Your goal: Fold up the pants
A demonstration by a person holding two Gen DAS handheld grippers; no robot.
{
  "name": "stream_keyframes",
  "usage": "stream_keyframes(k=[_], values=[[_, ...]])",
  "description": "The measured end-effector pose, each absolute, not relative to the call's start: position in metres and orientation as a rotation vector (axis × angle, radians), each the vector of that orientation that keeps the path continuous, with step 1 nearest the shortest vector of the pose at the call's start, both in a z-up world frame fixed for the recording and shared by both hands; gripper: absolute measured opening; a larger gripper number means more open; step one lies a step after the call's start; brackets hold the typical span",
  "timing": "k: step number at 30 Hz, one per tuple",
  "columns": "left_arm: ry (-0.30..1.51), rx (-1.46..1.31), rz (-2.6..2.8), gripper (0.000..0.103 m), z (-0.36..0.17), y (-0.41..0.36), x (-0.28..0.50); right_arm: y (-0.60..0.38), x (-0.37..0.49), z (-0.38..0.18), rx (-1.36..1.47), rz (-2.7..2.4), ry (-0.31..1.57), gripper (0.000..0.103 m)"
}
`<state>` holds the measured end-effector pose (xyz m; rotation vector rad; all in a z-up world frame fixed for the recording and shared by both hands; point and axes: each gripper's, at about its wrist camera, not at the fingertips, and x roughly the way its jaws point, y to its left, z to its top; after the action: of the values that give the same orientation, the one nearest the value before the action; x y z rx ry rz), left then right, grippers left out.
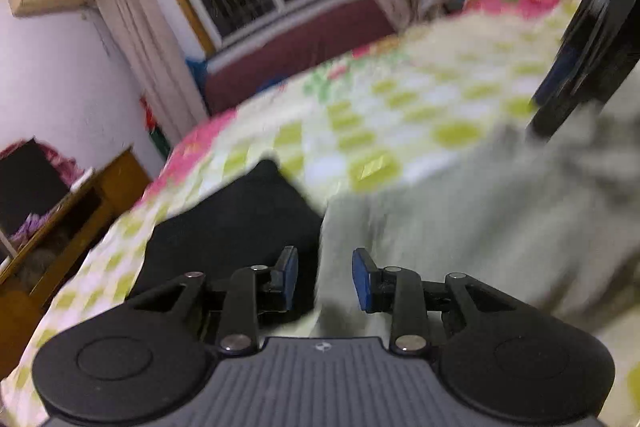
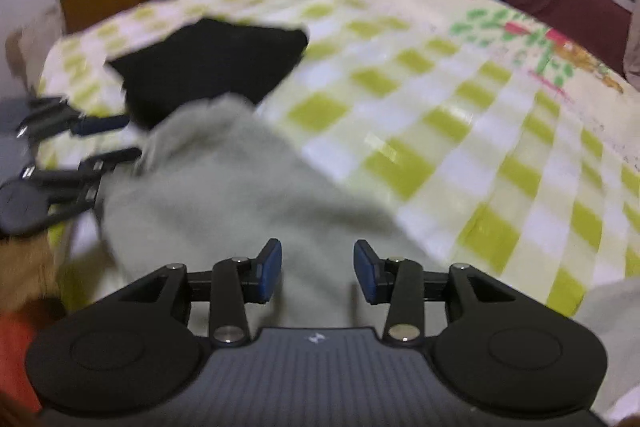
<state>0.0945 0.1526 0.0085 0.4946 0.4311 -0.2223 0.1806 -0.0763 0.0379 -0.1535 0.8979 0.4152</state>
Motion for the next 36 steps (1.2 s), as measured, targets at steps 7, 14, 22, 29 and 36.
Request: stream_keyframes(k=[7, 14, 22, 29, 36], values=[[0.563, 0.610, -0.206, 0.049, -0.035, 0.141, 0.122, -0.079, 0.211, -0.019, -0.087, 0.300, 1.004, 0.042], [0.496, 0.582, -0.234, 0.049, -0.001, 0.112, 0.108, -0.189, 0.148, 0.024, 0.079, 0.044, 0.908, 0.044], [0.497, 0.462, -0.535, 0.050, 0.029, 0.019, 0.091, -0.346, 0.107, 0.022, 0.387, -0.335, 0.863, 0.047], [0.554, 0.498, -0.674, 0.051, 0.015, -0.036, 0.062, -0.402, 0.107, -0.020, 0.719, -0.356, 0.799, 0.048], [0.546, 0.541, -0.715, 0.051, 0.010, -0.065, 0.048, -0.422, 0.129, -0.030, 0.778, -0.341, 0.739, 0.044]])
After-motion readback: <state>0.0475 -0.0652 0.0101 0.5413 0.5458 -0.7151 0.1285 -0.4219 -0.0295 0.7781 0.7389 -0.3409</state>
